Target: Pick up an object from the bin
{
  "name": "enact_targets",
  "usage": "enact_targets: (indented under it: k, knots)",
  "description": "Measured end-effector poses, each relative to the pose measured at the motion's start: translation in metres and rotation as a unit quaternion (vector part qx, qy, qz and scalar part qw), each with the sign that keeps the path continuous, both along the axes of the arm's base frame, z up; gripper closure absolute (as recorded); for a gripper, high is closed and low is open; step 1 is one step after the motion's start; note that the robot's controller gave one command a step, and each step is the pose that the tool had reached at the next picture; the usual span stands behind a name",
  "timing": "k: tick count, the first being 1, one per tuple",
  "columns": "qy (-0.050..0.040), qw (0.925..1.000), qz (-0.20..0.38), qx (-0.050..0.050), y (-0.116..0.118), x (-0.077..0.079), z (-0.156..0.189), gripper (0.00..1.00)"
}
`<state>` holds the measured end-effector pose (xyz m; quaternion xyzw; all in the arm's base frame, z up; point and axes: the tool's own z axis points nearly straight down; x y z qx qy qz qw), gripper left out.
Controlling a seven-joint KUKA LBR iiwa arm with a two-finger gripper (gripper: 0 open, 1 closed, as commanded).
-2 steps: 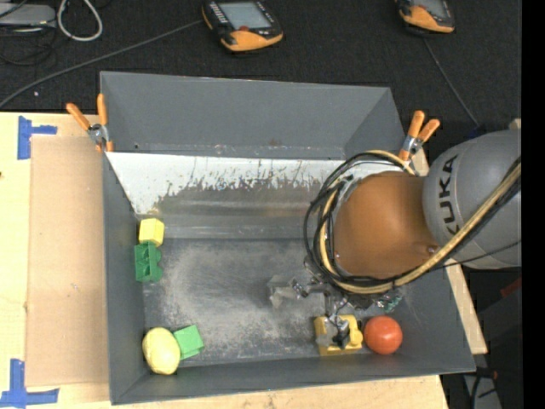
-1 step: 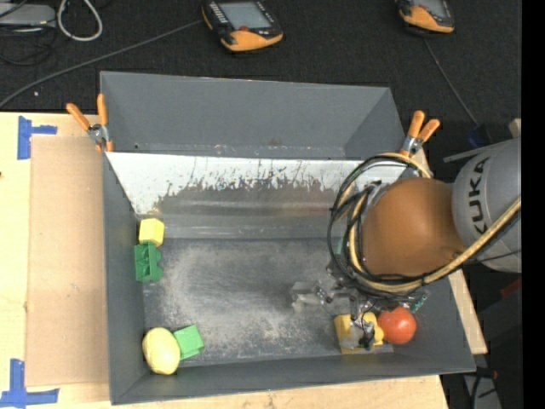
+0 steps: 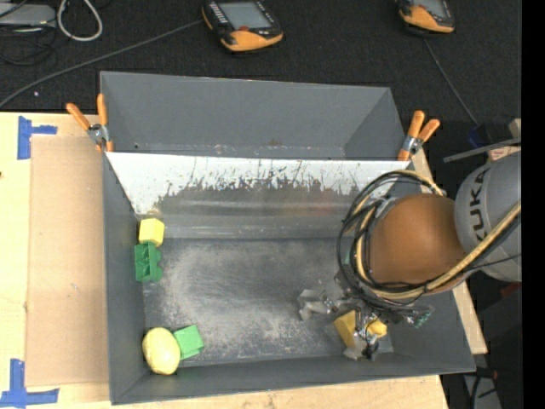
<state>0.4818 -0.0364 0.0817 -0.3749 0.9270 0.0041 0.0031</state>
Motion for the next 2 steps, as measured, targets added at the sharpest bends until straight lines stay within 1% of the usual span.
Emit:
enact_targets:
  k: [1, 2]
  knots:
    - [-0.0104, 0.9999, -0.008, 0.0, -0.007, 0.001, -0.015, 0.0]
    - [-0.0028, 0.9979, -0.065, 0.002, -0.066, 0.008, -0.001, 0.0]
